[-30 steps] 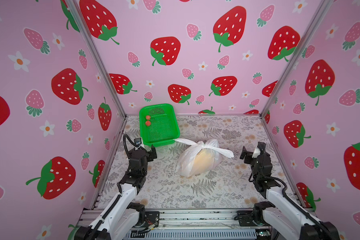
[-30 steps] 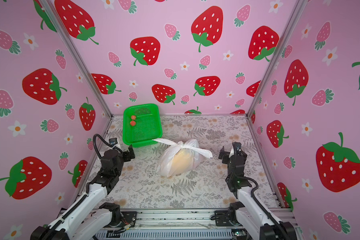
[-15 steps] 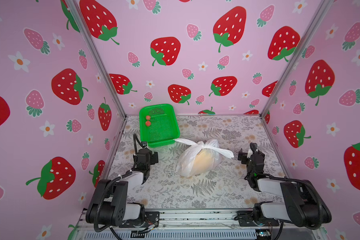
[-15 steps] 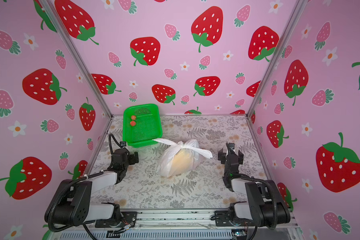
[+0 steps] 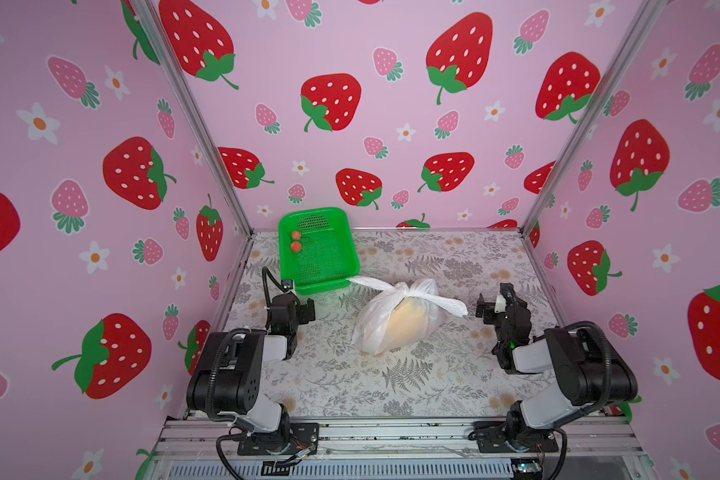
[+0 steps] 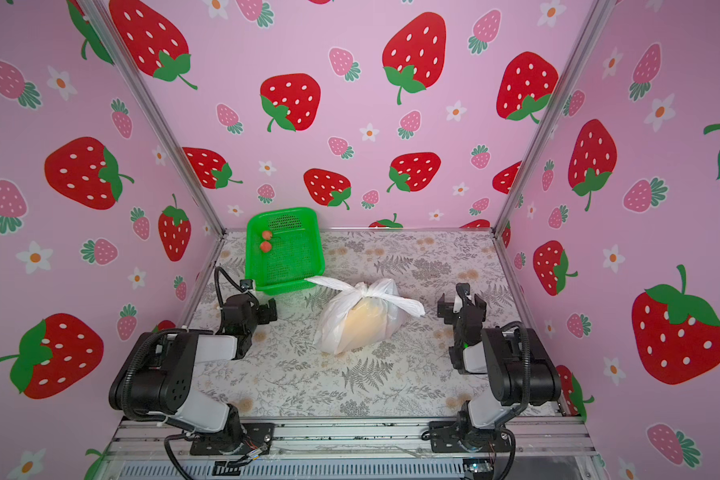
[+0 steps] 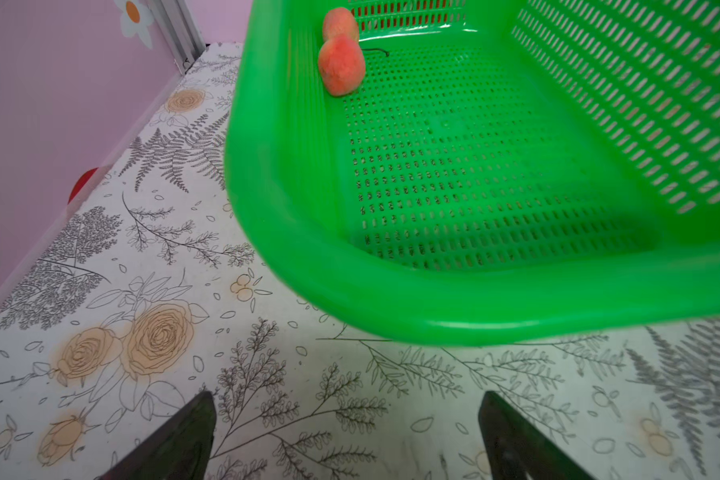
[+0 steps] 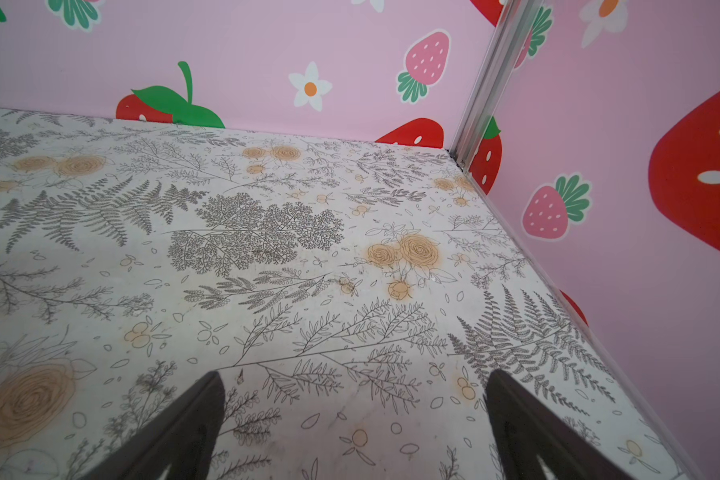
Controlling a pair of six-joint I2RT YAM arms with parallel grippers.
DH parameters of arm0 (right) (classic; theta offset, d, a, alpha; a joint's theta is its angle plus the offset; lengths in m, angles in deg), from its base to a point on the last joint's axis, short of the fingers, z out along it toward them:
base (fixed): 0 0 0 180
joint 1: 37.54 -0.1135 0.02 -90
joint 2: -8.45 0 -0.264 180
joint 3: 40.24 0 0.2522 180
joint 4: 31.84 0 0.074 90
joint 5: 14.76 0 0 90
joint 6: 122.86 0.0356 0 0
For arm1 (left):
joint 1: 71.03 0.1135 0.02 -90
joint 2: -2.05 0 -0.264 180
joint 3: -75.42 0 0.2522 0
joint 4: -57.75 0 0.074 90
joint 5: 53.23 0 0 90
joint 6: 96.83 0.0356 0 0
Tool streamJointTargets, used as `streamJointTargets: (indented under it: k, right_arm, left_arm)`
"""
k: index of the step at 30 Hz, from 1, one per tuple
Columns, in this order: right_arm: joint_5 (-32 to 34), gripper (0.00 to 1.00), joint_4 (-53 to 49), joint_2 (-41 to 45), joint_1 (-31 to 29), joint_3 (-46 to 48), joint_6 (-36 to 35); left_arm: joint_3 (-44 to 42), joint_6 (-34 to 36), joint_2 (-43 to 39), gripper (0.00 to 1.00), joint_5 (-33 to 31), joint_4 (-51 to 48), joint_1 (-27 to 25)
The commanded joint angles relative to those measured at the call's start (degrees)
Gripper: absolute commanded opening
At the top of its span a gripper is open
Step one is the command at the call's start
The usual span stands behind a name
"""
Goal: Place the fake fruits into the plastic bag and tie a complex knot
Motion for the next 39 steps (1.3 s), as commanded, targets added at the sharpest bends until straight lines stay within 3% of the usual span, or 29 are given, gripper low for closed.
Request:
streamJointTargets:
  k: [1,39]
  right_arm:
    - [-2.69,1.00,3.23,0.23,0.31,-0.84,0.44]
    - [-1.15,1.00,2.85,0.40,-0.55,-0.92,-0.18]
  left_arm:
    - [1.99,-0.70,-0.33,0.99,2.47,3.05,0.14]
    - [1.79,-0.61,-0.44,0.99,2.48,3.17,0.13]
